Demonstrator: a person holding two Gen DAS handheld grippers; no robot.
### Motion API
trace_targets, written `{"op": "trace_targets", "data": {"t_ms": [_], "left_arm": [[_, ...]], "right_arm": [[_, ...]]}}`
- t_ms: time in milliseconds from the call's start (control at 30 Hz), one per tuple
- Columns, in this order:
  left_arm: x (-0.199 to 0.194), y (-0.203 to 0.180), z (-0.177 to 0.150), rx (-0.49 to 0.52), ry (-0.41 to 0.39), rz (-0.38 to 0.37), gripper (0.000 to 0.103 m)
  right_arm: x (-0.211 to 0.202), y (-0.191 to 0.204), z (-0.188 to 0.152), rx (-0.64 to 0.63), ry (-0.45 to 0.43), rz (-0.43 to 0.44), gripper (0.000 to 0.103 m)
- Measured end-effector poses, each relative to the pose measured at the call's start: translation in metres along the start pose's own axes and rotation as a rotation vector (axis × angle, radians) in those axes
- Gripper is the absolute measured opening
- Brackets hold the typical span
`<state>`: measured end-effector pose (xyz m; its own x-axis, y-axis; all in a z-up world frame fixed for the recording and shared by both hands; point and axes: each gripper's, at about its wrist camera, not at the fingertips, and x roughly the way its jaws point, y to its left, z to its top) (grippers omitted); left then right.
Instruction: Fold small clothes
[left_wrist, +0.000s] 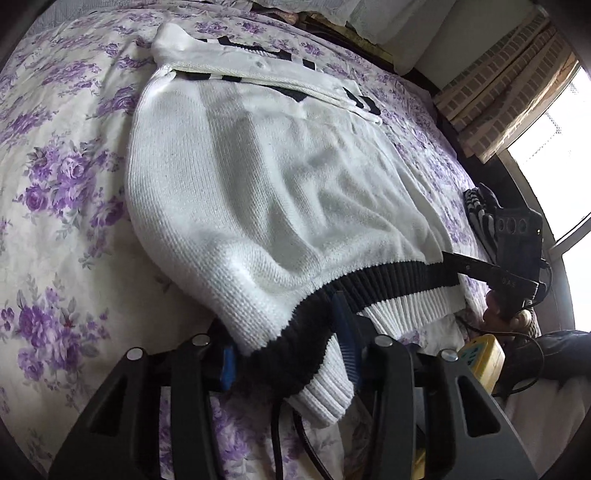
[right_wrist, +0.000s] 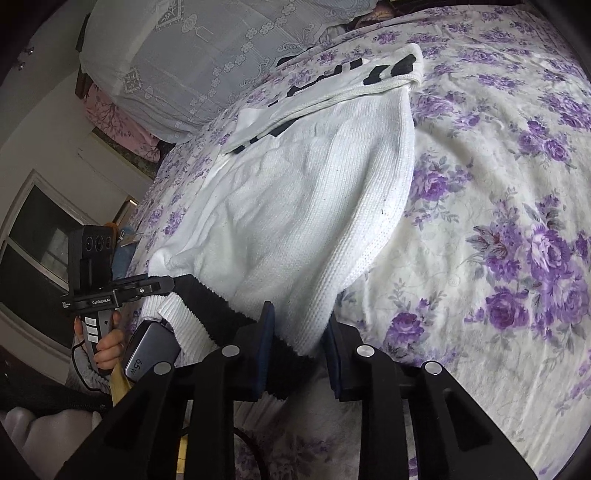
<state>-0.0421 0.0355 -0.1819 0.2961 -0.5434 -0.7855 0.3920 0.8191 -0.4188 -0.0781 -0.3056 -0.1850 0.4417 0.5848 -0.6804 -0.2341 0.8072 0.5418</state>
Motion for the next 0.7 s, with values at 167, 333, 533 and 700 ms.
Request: {"op": "trace_targets", "data": {"t_ms": [167,333,533,700], "left_arm": [[0.004,-0.004,0.002,0.016,0.010,-0.011,0.053],[0.001,-0.008,0.008,0.043,-0.025,0.049,0.026],[-0.015,-0.017,0.023,0.090,-0.087,0.100,0.022],[-0.035,-0.022,0.046,0.117,-0.169,0.149,0.022]], "right_arm": [[0.001,0.001,0.000,0.000,0.004,-0.001,0.028],[-0.014,0.010,0.003,-0.034,-0.084,-0.015,0.014],[-0.029,0.024,0.024,-0.086,-0.159,-0.012,0.013],[-0.036,0.028,0.044,-0.091,-0.213,-0.013,0.013]]}}
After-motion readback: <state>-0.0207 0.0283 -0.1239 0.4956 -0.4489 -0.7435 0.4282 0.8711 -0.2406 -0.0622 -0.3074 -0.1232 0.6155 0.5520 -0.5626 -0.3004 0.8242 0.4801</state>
